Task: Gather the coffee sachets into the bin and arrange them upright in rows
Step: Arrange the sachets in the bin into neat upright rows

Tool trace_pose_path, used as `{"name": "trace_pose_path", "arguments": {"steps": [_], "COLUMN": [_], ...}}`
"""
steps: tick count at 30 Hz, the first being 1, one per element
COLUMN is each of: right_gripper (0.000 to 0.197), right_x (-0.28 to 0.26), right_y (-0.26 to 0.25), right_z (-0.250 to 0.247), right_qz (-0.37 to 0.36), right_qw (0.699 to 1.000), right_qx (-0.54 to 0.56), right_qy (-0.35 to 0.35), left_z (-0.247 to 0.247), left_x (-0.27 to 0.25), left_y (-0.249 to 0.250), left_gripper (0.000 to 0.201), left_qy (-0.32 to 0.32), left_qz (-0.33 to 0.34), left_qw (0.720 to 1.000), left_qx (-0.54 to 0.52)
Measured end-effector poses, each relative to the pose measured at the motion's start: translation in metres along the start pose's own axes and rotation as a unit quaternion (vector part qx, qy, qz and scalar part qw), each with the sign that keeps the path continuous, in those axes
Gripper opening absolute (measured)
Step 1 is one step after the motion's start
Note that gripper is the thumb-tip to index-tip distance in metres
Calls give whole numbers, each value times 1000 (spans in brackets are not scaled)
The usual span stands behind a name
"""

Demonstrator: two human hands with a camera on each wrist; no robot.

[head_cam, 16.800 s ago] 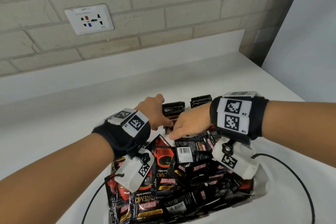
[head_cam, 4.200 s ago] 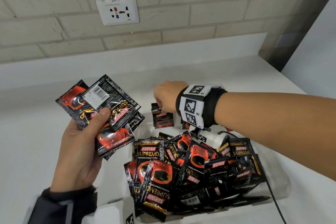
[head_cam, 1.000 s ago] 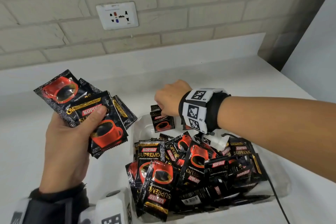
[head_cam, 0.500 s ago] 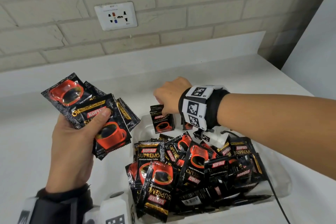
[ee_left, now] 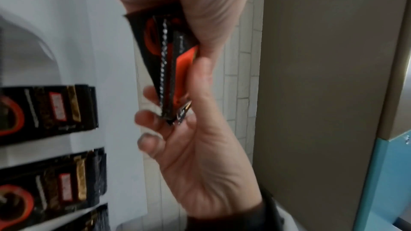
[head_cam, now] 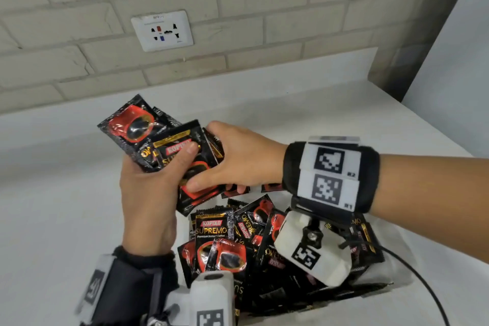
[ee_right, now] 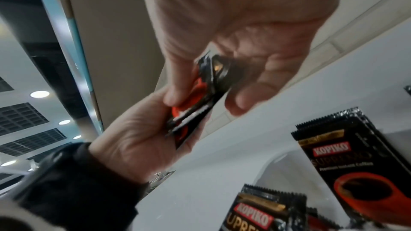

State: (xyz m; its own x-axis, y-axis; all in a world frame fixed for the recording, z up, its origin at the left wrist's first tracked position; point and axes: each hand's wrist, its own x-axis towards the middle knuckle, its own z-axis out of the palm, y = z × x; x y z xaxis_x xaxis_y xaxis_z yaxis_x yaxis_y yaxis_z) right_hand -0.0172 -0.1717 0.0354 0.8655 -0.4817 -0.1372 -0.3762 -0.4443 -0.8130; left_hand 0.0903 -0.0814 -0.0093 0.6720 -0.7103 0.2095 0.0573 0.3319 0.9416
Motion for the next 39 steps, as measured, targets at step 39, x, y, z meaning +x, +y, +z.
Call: {"name": "trace_pose_path", "arguments": {"steps": [39], "right_gripper": [15], "right_x": [13], "right_y": [30], "right_z": [-27], "right_qz": [4], "right_qw": [980], "right_qx": [-166], "right_qy": [107], "left_z": [-22], "left_x": [-7], "left_y": [9], "left_gripper": [48], "left_qy": [77], "left_qz": [-39], "left_qw": [995], "left_qx": [-41]}}
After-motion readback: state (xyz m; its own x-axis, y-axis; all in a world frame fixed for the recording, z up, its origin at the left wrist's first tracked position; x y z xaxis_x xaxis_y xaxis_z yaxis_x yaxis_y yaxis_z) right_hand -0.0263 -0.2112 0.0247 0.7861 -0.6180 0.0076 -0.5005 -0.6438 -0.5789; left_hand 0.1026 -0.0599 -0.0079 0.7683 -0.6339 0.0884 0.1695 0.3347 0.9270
